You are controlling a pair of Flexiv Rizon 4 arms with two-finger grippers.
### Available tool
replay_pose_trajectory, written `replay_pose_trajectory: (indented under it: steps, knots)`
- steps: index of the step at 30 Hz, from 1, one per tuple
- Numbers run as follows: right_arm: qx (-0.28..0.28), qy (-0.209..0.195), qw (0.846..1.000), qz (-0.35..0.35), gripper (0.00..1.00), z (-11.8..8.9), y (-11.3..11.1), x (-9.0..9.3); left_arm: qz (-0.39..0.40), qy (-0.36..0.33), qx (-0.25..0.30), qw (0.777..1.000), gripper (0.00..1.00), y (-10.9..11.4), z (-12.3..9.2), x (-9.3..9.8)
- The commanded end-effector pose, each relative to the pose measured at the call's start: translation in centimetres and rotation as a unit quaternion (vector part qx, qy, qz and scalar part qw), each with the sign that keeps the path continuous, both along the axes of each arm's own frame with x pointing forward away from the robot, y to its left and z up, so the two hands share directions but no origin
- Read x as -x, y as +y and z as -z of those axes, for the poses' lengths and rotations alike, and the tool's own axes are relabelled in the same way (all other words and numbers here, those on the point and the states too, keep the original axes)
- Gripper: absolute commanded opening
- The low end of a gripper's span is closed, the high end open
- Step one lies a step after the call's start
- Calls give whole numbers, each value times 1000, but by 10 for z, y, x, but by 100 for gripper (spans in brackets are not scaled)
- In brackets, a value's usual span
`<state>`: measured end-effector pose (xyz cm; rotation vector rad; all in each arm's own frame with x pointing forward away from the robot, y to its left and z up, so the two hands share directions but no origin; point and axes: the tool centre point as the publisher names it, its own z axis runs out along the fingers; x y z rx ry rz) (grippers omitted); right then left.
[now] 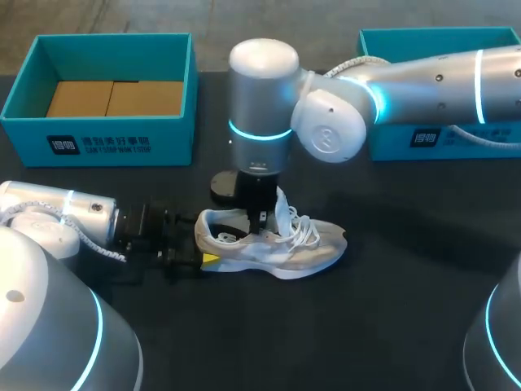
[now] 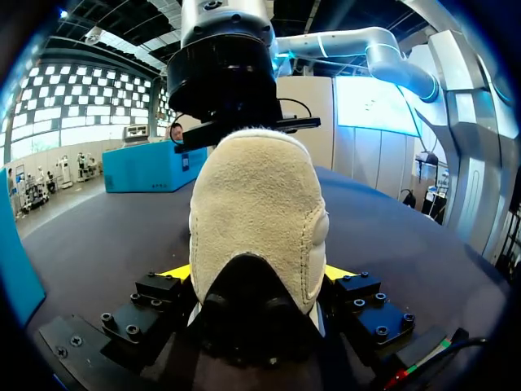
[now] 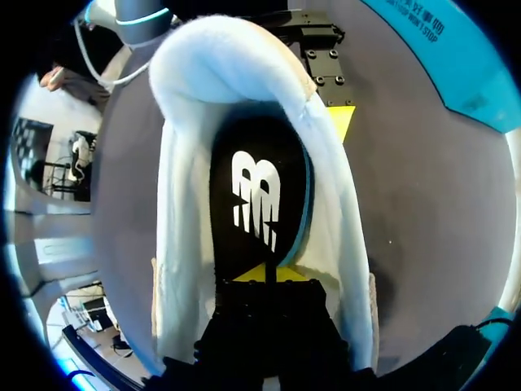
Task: Take the shoe out of the shoebox, open the shoe tongue, remove and reinsert the insole, then place the shoe into the shoebox
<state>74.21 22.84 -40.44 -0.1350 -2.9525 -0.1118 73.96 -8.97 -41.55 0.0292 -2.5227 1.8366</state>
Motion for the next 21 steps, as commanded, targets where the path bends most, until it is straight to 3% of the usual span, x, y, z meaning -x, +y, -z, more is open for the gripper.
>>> replay_pose_trajectory:
  steps: [1,21]
  knots:
    - [-22,9,1000,-15,0,-1,-16,1,-1,0,0,1000,0,1,3,2]
    - [-41,-32,998,-28,0,-36,-39,-17,-1,0,0,1000,0,1,3,2]
